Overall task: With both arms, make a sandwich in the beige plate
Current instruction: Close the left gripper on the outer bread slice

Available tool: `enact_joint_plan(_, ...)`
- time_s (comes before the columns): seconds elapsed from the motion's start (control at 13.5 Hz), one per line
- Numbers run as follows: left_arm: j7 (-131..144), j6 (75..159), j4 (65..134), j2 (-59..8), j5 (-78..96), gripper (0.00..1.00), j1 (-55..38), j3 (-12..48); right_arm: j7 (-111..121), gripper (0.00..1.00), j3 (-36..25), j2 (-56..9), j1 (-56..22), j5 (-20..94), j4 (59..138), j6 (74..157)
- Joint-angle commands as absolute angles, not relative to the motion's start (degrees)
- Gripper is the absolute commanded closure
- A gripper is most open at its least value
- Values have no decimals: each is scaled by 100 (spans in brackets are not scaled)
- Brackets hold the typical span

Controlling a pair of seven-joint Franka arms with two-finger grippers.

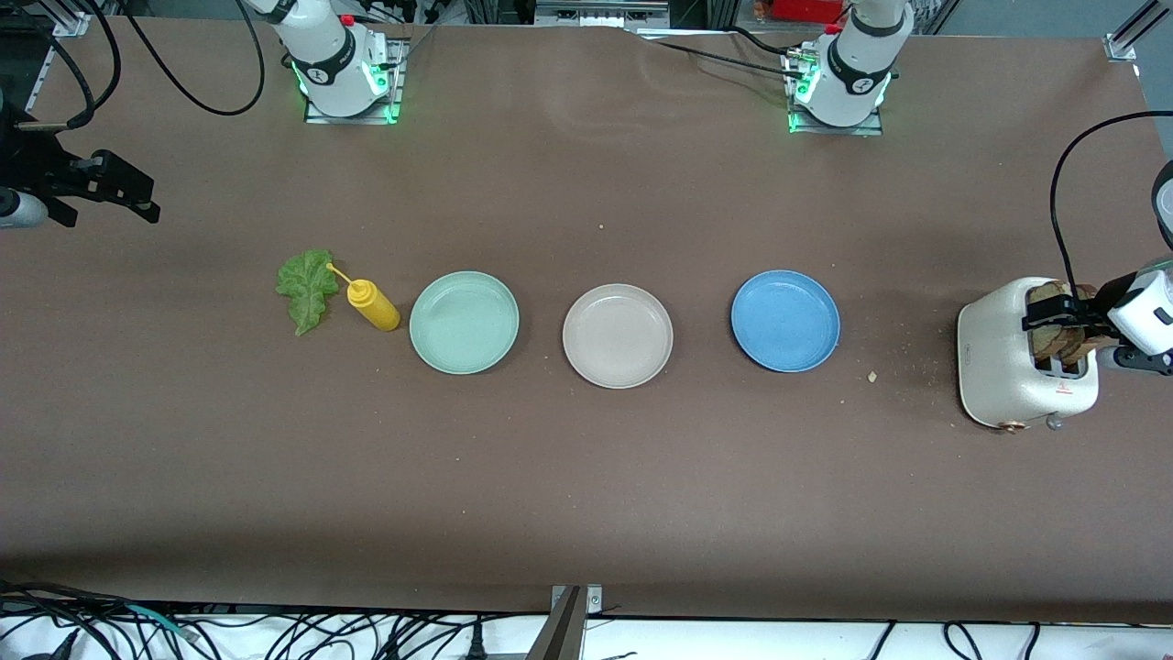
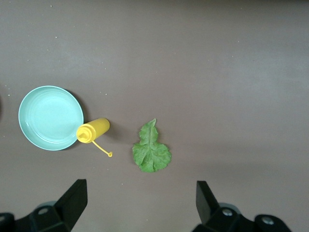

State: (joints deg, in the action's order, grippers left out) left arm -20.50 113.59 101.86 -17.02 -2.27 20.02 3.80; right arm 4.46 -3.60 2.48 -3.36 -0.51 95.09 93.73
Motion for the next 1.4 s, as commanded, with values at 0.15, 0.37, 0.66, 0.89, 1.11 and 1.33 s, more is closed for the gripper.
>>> enact_joint_plan(0.15, -2153, 11680, 10625, -1512, -272, 1, 2118, 448, 466, 0, -387, 281, -352, -35, 9439, 9264)
enact_joint_plan(0.37, -2162, 11681, 10635, -1521, -272, 18, 2144, 448, 466, 0, -396, 281, -352, -35, 9439, 9264)
enact_joint_plan(0.66, -2267, 11681, 10644, -1547, -264, 60, 2241, 448, 466, 0, -387, 281, -352, -35, 9439, 9264)
enact_joint_plan(0.89, -2285, 11672, 10644, -1547, -264, 83, 2232, 448, 475, 0, -404, 281, -343, -35, 9439, 9264)
enact_joint_plan(1.11, -2285, 11611, 10574, -1538, -299, 88, 2232, 448, 466, 0, -396, 281, -352, -35, 9439, 9264)
enact_joint_plan(1.33, -2829, 11558, 10451, -1451, -334, 96, 2232, 457, 466, 0, -404, 281, -352, -35, 9439, 9264)
